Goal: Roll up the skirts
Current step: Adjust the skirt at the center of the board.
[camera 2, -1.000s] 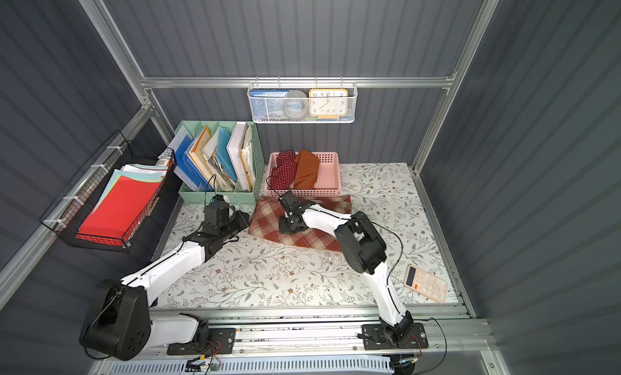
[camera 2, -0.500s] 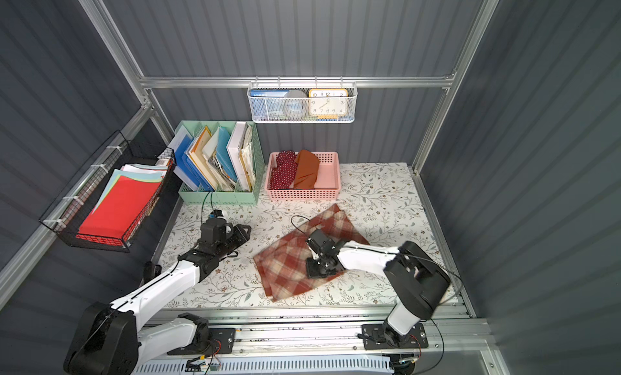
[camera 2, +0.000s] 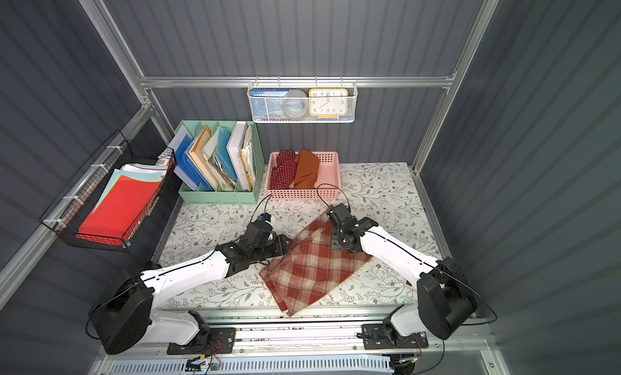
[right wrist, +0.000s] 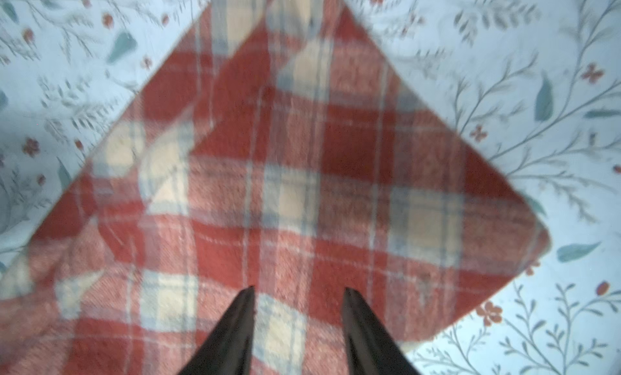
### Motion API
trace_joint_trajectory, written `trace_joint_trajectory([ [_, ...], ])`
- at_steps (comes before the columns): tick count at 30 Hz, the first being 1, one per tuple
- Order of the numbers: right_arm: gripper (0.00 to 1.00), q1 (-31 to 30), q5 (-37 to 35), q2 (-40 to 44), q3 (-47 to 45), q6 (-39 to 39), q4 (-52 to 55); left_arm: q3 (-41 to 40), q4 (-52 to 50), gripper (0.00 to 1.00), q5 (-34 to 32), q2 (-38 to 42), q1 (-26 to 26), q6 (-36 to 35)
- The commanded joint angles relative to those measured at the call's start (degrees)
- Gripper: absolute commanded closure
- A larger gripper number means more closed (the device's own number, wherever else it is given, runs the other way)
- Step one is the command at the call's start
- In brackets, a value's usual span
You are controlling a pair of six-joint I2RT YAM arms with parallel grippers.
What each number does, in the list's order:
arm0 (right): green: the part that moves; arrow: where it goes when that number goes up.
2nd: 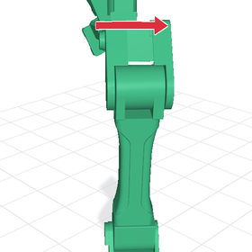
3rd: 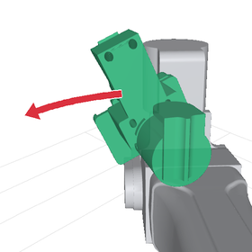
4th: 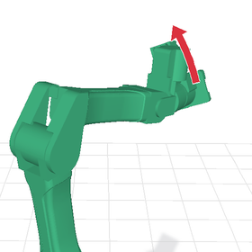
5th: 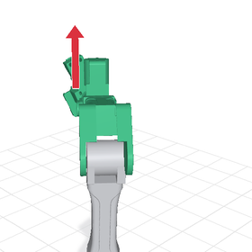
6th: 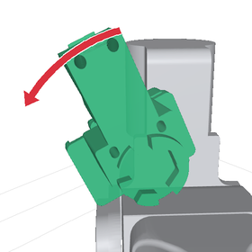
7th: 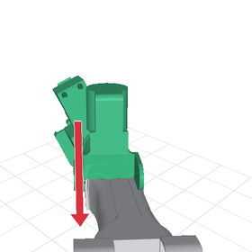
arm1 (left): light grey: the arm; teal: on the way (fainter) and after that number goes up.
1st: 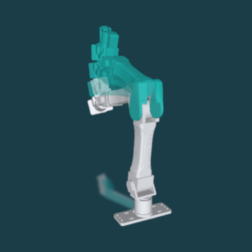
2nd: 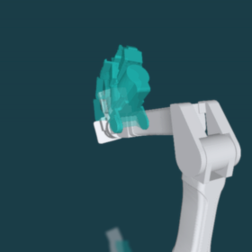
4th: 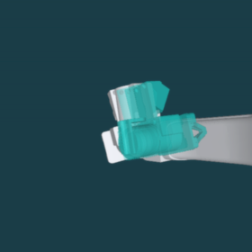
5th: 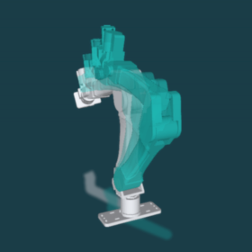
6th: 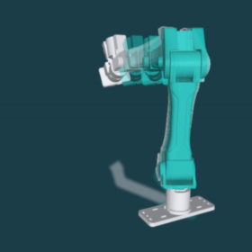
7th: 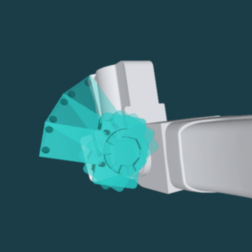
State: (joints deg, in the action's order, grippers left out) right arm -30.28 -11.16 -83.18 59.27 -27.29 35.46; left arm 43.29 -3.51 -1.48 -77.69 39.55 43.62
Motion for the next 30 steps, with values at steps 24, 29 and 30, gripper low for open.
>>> trace_joint_trajectory([
  [24,0.87,8.1,6.5,-29.7,19.4,-2.3,-8.0,-5.1,-18.4,0.71,-4.1,3.2,9.3,-1.1],
  [29,0.98,8.0,6.9,-28.0,18.7,-2.4,-7.5,-4.4,-19.5,0.92,-5.4,6.2,9.3,-0.2],
  [30,1.0,8.0,6.4,-27.0,18.1,-2.7,-7.4,-4.2,-20.1,0.96,-5.5,7.1,9.2,0.1],
])
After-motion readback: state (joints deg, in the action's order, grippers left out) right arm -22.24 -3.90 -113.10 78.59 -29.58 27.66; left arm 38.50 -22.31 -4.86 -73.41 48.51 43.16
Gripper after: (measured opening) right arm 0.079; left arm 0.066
